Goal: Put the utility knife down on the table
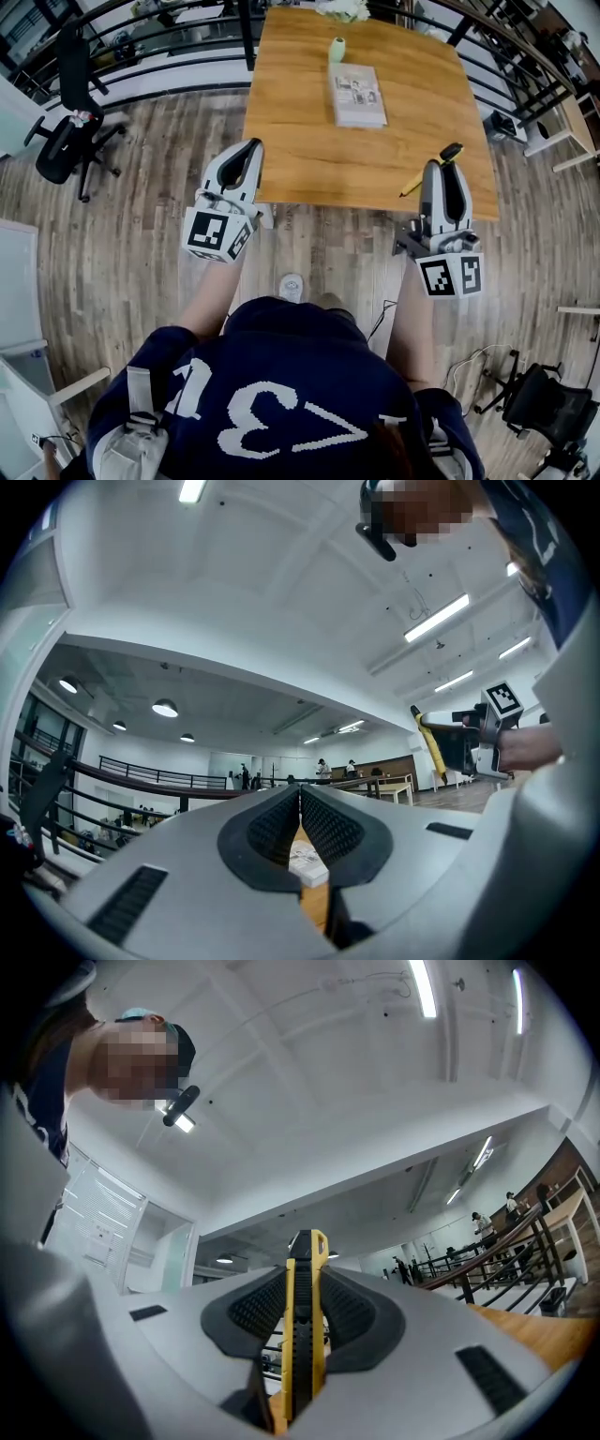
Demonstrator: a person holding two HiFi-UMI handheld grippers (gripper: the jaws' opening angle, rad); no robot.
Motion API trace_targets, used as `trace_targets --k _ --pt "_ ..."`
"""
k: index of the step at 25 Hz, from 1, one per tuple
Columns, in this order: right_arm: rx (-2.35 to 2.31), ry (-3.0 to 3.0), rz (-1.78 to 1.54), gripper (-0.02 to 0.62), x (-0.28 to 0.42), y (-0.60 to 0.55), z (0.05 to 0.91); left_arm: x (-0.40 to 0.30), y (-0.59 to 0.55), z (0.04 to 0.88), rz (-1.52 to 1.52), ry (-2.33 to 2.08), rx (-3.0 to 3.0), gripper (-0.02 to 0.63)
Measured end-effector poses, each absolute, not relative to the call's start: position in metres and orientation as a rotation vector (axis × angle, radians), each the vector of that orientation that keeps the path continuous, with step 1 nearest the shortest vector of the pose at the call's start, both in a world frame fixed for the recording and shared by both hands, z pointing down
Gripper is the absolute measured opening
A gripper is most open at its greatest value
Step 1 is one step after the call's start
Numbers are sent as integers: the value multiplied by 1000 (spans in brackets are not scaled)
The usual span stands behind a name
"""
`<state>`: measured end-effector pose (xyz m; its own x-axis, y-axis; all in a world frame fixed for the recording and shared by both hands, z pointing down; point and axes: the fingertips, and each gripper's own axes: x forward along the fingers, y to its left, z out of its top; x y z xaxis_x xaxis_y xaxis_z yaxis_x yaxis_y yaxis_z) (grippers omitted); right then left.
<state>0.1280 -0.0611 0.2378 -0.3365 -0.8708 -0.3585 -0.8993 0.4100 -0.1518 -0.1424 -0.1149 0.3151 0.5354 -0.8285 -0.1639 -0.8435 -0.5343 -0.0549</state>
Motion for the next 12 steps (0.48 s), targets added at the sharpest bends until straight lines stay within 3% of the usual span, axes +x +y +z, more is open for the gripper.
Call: trace_targets --k 12 --pt "-1493 2340 43 122 129 -115 261 -131 -161 342 169 1473 -2688 18"
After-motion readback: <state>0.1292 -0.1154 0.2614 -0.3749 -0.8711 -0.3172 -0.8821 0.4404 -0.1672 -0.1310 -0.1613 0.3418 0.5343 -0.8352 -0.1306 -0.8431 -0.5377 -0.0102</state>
